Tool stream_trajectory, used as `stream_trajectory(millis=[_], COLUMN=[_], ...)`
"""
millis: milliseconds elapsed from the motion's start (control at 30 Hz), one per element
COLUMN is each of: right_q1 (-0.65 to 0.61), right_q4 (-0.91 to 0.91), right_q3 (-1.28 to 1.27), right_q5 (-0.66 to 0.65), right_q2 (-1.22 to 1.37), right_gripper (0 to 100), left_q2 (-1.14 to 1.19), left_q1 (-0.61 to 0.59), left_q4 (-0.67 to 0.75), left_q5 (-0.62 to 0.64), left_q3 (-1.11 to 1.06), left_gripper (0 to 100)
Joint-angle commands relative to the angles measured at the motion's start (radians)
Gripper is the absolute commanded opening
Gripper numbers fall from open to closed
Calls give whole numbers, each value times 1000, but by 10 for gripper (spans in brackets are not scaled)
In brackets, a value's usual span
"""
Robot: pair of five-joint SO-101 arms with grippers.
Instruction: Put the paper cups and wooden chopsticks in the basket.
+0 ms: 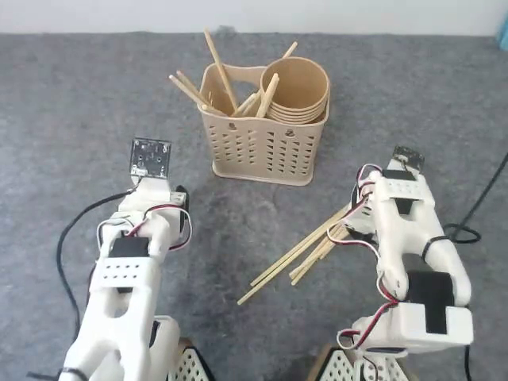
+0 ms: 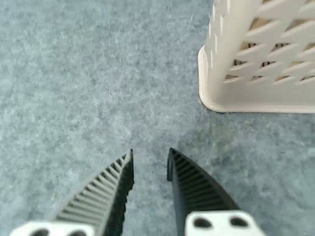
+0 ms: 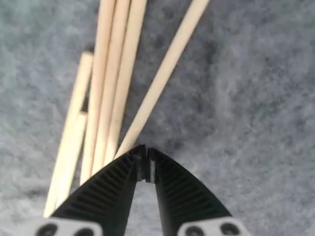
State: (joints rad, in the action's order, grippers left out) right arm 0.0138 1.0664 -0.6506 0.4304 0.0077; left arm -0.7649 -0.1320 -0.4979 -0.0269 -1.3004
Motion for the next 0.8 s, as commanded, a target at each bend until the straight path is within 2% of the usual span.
stream_trajectory(millis=[0,100,233,400,567,767], right_q1=[7,2,-10,-21,-12,-15], right_q4=[18,22,24,42,50,15], right_q3=[52,51,51,64,95,95], right_q5=[15,14,-38,28,61,63], right_q2=[-5,-19,-50,-68,-62,-79], right_gripper=[17,32,144,255,240,146], left_q2=[-58,-83,-95,-95,-95,-95], left_q1=[-5,2,2,2,2,2], left_q4=[-3,0,0,0,2,2], left_q5=[-43,-52,-52,-52,-52,-52], left_q3=[1,-19,-22,-22,-22,-22], left_gripper=[109,109,109,109,109,109])
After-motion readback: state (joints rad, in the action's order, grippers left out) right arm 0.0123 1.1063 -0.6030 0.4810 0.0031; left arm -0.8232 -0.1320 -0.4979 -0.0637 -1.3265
